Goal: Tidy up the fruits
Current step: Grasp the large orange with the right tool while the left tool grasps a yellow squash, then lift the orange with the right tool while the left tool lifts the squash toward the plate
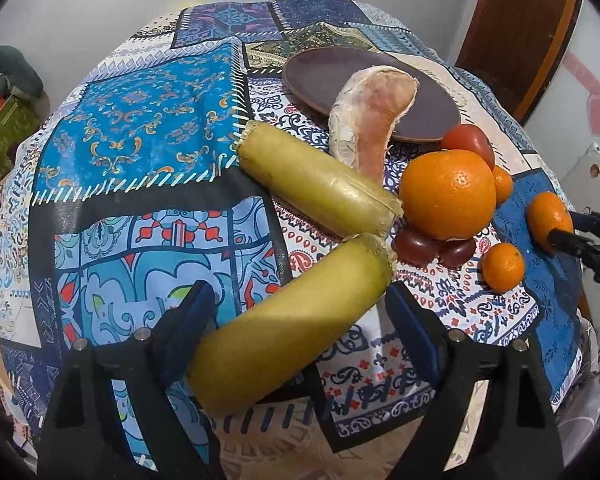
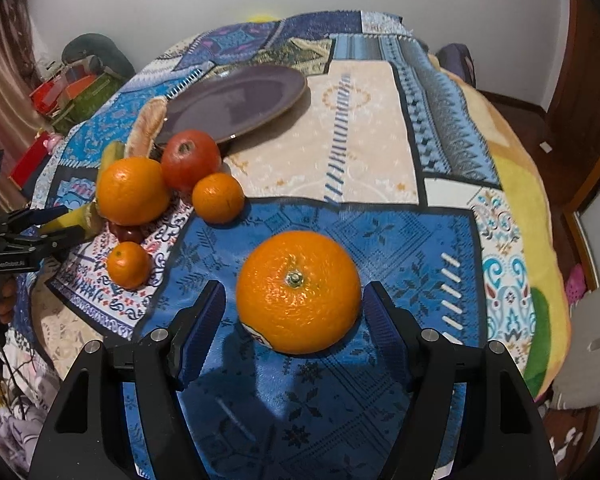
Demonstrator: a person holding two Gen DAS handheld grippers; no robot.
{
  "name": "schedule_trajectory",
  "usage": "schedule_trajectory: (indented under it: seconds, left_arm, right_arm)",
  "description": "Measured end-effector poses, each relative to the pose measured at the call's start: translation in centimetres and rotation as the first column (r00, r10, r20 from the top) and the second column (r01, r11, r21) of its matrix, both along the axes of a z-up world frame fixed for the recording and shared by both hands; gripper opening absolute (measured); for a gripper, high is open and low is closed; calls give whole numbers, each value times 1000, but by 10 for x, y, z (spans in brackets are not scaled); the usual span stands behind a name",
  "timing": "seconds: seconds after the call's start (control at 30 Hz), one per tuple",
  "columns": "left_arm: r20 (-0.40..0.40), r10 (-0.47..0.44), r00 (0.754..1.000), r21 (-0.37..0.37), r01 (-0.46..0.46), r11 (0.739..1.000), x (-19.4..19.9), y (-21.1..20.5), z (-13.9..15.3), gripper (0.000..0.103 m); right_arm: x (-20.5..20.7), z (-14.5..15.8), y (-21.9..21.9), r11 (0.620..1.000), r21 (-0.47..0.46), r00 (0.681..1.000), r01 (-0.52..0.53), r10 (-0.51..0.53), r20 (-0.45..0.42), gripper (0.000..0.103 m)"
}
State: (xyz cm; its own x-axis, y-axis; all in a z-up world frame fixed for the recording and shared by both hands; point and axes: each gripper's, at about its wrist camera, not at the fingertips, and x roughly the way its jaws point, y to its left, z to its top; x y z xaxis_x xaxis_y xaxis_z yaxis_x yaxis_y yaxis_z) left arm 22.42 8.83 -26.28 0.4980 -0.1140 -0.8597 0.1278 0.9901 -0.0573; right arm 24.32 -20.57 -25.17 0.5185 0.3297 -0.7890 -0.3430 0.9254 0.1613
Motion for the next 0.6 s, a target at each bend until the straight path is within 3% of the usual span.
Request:
schedule_trajectory:
  seconds: [0.23,0.6]
  left_arm:
    - [-12,-7,1000,-42,7,999,-1,-4,2,62]
    - [-84,13,996,-105,-22,994,-23,-5,12,36]
  right_arm:
    - [5,-8,3,1000,-4,1000,6,-6,-18,67]
    - [-2,0,-2,999,30,1000,11,-11,4,62]
